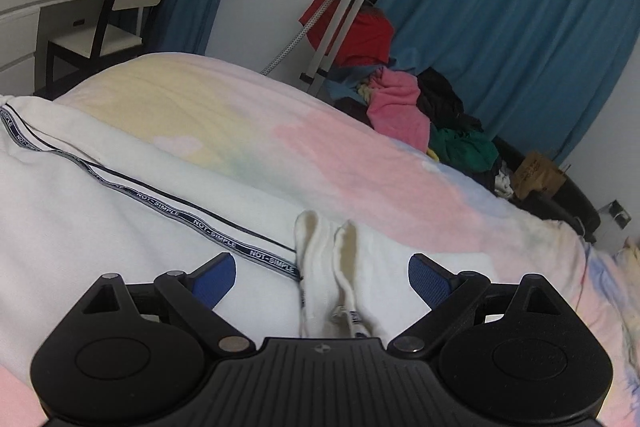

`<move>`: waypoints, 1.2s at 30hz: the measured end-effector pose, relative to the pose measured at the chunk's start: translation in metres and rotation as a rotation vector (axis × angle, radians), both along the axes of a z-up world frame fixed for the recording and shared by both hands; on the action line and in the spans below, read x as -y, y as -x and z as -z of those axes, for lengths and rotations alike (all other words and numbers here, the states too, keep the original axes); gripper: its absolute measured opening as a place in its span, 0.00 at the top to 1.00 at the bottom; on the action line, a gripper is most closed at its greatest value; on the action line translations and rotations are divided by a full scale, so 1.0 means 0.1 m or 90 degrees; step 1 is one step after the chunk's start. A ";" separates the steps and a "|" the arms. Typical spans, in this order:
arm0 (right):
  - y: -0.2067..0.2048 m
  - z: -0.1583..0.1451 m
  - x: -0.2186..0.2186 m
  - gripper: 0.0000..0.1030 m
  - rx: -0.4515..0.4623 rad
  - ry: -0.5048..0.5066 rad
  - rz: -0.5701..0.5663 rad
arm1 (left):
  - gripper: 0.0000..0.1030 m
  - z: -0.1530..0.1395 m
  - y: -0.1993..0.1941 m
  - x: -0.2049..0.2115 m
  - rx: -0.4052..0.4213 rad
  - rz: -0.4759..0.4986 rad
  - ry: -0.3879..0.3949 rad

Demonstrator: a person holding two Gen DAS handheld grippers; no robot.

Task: Fold clothes

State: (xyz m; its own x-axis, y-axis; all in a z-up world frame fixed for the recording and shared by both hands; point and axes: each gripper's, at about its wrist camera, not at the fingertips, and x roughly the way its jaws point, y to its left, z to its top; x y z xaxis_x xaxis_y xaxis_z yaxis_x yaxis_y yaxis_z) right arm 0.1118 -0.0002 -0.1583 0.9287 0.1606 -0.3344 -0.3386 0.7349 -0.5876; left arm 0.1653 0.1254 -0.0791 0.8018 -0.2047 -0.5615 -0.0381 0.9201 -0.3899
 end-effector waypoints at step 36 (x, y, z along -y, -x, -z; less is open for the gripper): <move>0.04 -0.50 1.44 0.07 -0.181 -0.411 0.279 | 0.08 0.43 0.36 0.53 -0.085 0.120 -0.192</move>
State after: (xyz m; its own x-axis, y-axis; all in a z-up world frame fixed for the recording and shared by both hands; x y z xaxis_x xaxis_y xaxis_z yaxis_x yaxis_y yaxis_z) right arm 0.1081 -0.1446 -0.1085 0.8459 0.0452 -0.5314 -0.0156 0.9981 0.0599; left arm 0.1291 0.0719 -0.1225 0.6818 -0.1518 -0.7156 0.1114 0.9884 -0.1036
